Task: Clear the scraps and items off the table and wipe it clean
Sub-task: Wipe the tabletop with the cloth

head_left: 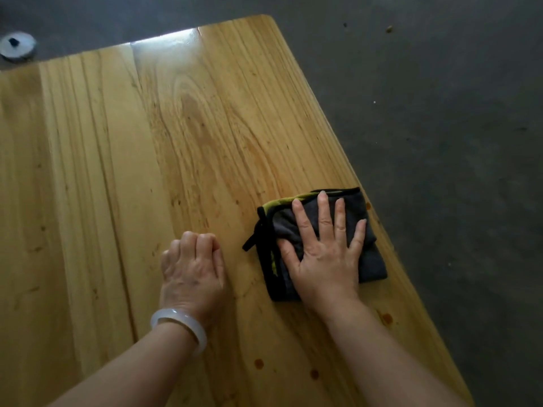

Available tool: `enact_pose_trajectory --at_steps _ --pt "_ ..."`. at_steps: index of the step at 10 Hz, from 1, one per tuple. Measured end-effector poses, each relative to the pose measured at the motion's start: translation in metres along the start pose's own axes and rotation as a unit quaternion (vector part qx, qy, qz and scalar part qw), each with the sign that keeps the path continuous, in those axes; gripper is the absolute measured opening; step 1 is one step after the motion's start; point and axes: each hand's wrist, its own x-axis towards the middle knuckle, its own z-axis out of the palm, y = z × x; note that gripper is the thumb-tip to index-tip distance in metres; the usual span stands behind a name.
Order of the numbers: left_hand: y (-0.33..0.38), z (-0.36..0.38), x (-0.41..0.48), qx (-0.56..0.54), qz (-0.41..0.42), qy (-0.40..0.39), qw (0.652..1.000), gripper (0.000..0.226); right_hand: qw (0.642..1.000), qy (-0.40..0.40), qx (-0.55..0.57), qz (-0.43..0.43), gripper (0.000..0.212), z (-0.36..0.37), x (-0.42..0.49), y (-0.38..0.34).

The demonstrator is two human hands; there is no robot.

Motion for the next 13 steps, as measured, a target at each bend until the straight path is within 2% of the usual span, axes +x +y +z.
enact_pose_trajectory --at_steps 3,6,8,13 --pt "-0.001 0.001 0.000 0.002 0.011 0.003 1.000 0.014 0.999 -0.030 -0.023 0.014 0.067 -0.025 0.080 0.013" --pt "-0.001 0.003 -0.002 0.001 0.008 0.006 1.000 0.012 0.999 -0.025 -0.029 0.020 0.066 -0.030 0.097 0.014" --pt "0.000 0.002 -0.001 -0.005 0.005 0.000 1.000 0.013 0.999 -0.021 -0.016 0.039 0.065 -0.025 0.079 0.010" --pt "0.004 -0.004 0.001 0.000 0.005 -0.028 1.000 0.016 0.997 -0.016 0.001 0.070 0.064 0.006 -0.041 -0.021"
